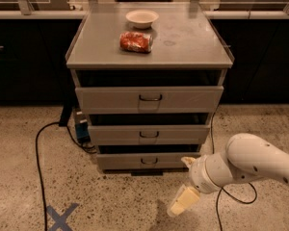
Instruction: Open bottom drawer
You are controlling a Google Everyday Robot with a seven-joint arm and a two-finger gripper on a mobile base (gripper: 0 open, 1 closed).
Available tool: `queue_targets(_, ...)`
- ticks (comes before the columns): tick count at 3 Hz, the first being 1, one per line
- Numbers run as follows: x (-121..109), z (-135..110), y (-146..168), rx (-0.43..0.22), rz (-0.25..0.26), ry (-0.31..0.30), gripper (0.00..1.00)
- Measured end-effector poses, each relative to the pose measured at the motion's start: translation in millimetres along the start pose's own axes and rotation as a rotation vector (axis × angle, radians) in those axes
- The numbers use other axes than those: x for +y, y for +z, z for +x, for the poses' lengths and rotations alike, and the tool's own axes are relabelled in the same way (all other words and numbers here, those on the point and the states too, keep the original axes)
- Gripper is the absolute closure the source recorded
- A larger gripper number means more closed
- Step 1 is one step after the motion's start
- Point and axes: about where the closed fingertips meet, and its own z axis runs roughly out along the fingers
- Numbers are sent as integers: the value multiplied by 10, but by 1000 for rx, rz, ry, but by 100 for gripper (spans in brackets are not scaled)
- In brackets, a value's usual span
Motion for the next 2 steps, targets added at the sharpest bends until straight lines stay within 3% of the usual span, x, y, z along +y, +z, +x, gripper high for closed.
queue_targets(1,-394,-88,308,-42,14,-38,0)
queue_targets(2,-754,-181,698,-82,-19,-50,0)
